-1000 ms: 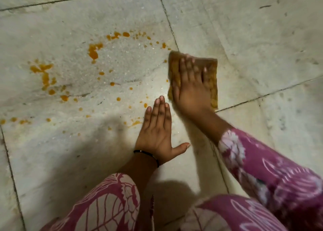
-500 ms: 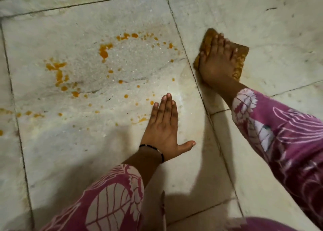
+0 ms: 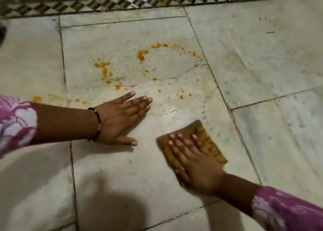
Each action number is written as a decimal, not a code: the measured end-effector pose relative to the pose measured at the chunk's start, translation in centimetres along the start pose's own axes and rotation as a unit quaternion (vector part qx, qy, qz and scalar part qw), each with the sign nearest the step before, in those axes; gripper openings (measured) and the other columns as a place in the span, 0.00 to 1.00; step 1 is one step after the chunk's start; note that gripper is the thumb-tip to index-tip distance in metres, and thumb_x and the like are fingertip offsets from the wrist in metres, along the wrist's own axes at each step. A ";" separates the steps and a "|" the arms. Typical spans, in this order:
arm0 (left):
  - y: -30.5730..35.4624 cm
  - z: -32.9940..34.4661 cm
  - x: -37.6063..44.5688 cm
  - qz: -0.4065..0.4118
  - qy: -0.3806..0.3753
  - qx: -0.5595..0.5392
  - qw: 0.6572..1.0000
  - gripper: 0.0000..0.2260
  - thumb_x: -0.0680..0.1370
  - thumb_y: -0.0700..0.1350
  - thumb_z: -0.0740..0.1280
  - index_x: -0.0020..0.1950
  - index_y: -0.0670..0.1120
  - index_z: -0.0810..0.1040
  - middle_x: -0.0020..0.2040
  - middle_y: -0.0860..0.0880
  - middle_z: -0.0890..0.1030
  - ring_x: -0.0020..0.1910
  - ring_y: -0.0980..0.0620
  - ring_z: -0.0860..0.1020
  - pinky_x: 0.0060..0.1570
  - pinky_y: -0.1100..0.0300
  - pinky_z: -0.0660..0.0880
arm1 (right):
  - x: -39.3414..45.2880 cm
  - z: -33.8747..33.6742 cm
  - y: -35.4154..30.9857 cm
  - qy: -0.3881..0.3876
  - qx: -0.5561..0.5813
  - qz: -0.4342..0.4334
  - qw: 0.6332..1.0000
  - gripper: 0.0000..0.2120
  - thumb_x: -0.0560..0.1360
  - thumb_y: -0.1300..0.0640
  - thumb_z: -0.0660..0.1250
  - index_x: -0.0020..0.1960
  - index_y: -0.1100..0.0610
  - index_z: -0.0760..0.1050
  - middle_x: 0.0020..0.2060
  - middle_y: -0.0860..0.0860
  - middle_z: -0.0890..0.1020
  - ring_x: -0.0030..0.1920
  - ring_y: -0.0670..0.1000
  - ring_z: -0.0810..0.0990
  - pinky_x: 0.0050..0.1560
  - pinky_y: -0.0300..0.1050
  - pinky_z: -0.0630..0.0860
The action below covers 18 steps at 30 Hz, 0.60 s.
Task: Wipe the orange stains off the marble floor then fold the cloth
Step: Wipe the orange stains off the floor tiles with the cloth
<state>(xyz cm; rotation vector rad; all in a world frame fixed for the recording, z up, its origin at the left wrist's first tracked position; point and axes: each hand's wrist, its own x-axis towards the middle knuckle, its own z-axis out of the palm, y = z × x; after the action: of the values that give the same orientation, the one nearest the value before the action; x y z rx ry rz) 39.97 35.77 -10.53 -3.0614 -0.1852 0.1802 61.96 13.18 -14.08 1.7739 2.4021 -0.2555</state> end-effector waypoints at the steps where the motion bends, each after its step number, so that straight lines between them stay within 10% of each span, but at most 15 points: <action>1: 0.3 0.3 -0.4 -0.039 0.002 -0.006 0.999 0.43 0.75 0.70 0.46 0.74 0.35 0.59 0.74 0.35 0.59 0.74 0.40 0.57 0.71 0.45 0.48 | 2.0 -0.2 -1.1 0.014 0.002 -0.004 1.000 0.32 0.76 0.45 0.53 0.76 0.58 0.54 0.75 0.55 0.60 0.76 0.54 0.55 0.71 0.57 0.50; 6: 3.4 2.6 -2.3 -0.280 0.015 -0.156 0.947 0.45 0.73 0.73 0.41 0.76 0.40 0.41 0.76 0.42 0.40 0.76 0.45 0.40 0.72 0.48 0.35 | 6.4 -0.9 -0.4 0.056 0.022 0.137 0.989 0.30 0.78 0.46 0.50 0.77 0.55 0.55 0.76 0.51 0.57 0.76 0.52 0.54 0.74 0.54 0.47; 9: 4.5 3.4 -4.2 -0.317 0.034 -0.191 0.928 0.46 0.72 0.75 0.40 0.76 0.42 0.38 0.77 0.44 0.37 0.76 0.47 0.41 0.72 0.49 0.36 | 4.4 -1.1 -3.8 0.059 0.077 0.255 0.962 0.30 0.78 0.46 0.48 0.78 0.53 0.49 0.77 0.50 0.53 0.77 0.52 0.50 0.74 0.56 0.47; 14: 4.0 3.4 -5.5 -0.355 0.055 -0.255 0.898 0.45 0.72 0.75 0.40 0.77 0.44 0.39 0.77 0.47 0.37 0.76 0.51 0.40 0.73 0.48 0.37 | -1.9 -0.8 -7.9 -0.010 0.078 0.160 0.984 0.34 0.76 0.42 0.53 0.78 0.51 0.49 0.78 0.46 0.52 0.76 0.51 0.56 0.72 0.54 0.53; 18: 5.2 3.7 -6.5 -0.388 0.085 -0.278 0.875 0.43 0.73 0.73 0.39 0.77 0.44 0.42 0.78 0.47 0.41 0.76 0.51 0.41 0.73 0.49 0.36 | 4.4 -2.2 -2.4 0.020 0.056 0.337 0.940 0.37 0.74 0.34 0.47 0.77 0.52 0.53 0.76 0.53 0.60 0.73 0.57 0.60 0.69 0.56 0.54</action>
<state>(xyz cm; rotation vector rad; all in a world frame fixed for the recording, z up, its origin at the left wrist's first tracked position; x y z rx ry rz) 33.74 30.05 -13.89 -3.1656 -1.6598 -0.2334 58.30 17.07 -12.75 2.5314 1.6742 -0.2710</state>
